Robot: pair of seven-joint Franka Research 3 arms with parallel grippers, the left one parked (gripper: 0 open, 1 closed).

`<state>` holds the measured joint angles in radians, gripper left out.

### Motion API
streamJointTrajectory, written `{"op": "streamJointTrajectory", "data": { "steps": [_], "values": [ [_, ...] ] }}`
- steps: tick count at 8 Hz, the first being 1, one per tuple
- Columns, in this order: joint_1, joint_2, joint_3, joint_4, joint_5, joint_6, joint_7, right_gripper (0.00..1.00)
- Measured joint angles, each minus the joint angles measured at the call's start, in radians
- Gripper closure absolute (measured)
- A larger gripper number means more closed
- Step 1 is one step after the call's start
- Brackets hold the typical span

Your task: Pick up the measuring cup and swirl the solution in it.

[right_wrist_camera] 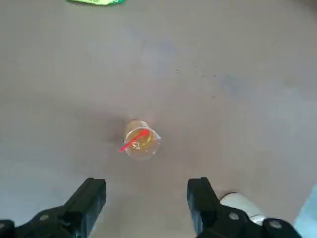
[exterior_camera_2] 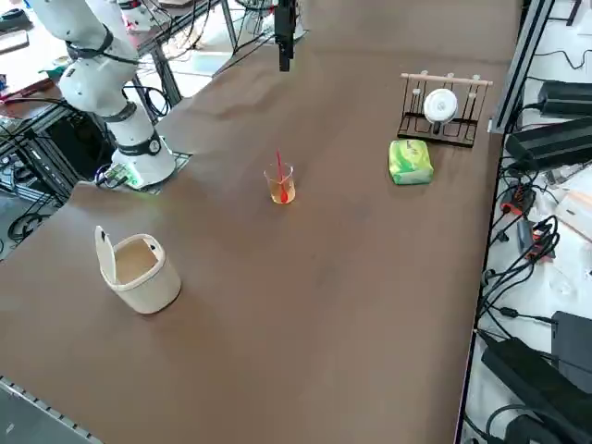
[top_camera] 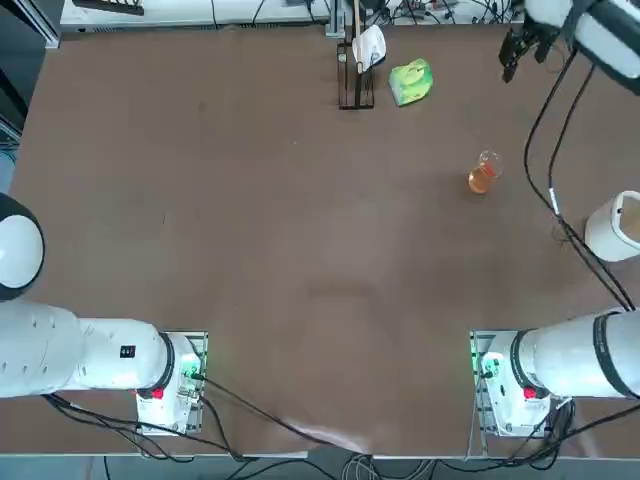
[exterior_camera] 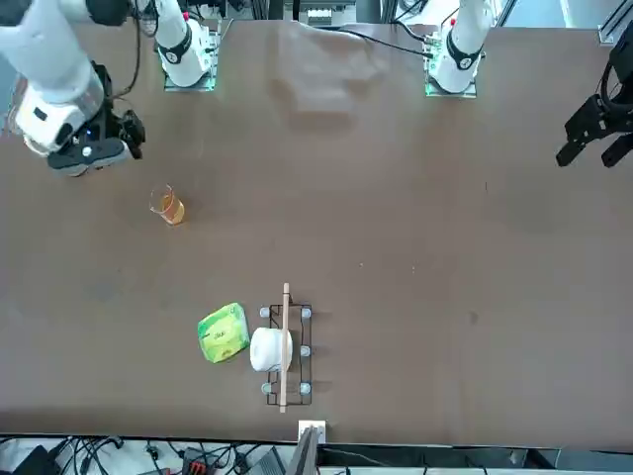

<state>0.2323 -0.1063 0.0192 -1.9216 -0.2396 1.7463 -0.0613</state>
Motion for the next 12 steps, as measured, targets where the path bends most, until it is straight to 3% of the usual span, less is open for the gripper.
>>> {"op": "streamJointTrajectory", "data": {
  "steps": [6, 10, 12],
  "values": [
    [0.01, -0.048, -0.001, -0.31, -0.114, 0.301, 0.018, 0.01],
    [0.061, -0.013, 0.003, -0.364, -0.137, 0.317, 0.094, 0.04],
    [0.1, 0.046, 0.005, -0.382, -0.215, 0.325, 0.19, 0.06]
  ]
}}
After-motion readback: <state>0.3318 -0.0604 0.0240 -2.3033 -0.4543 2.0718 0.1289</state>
